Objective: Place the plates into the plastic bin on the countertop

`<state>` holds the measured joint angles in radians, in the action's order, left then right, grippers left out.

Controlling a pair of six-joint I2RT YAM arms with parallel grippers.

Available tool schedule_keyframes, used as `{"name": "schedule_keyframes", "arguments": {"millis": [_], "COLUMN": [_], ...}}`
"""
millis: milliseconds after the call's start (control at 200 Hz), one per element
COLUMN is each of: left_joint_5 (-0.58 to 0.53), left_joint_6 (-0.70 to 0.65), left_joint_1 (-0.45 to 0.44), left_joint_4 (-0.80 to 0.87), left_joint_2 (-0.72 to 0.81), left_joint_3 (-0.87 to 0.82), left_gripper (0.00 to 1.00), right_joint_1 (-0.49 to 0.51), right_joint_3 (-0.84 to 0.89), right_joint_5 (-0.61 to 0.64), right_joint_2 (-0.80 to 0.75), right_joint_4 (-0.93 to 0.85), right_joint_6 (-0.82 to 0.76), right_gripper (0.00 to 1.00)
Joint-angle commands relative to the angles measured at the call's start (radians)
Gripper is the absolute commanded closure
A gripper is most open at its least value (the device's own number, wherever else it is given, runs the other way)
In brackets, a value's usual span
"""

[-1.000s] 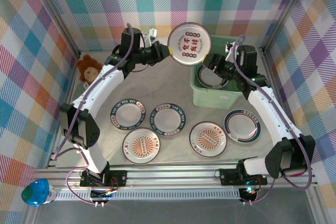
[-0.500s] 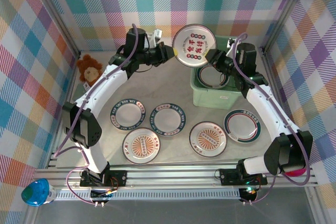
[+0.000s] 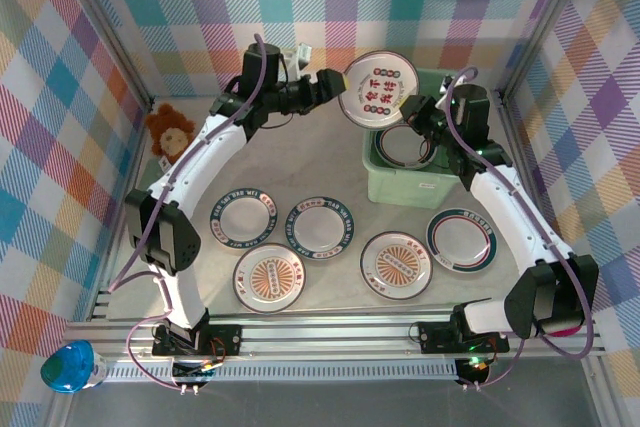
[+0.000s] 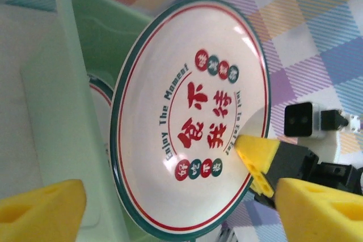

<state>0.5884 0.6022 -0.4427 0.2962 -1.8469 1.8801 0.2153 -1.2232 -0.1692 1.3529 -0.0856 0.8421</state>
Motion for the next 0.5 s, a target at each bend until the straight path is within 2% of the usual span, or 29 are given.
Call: {"name": "schedule_keyframes", "arguments": {"millis": [0,160,325,495], "left_joint_5": [-0.058,-0.079,-0.085,-0.065], "left_joint_6": [-0.085,-0.082,-0.066,-0.017], "left_joint_1": [0.015,0.061,0.095,0.102], "left_joint_4": [0.016,-0.05,-0.083,-0.111], "left_joint_2": [-0.034,-0.128,-0.249,-0.367], "left_joint_3": [0.037,0.065,0.147,0.233], "left_gripper": [0.09,0.08,0.08,0.08], "right_joint_1": [-0.004,-0.004,-0.004,-0.003], "right_joint_3": [-0.045,-0.069,-0.142,-0.184], "right_joint_5": [0.134,0.326,0.431,0.541], "right_joint_2": [-0.041,-0.023,0.06,0.143], "right_joint_4": [-0.003,-0.072,-0.234,-0.295], "right_joint_6": [0.03,0.114,0.224,0.273], "right_gripper": [1.0,1.0,1.0,1.0]}}
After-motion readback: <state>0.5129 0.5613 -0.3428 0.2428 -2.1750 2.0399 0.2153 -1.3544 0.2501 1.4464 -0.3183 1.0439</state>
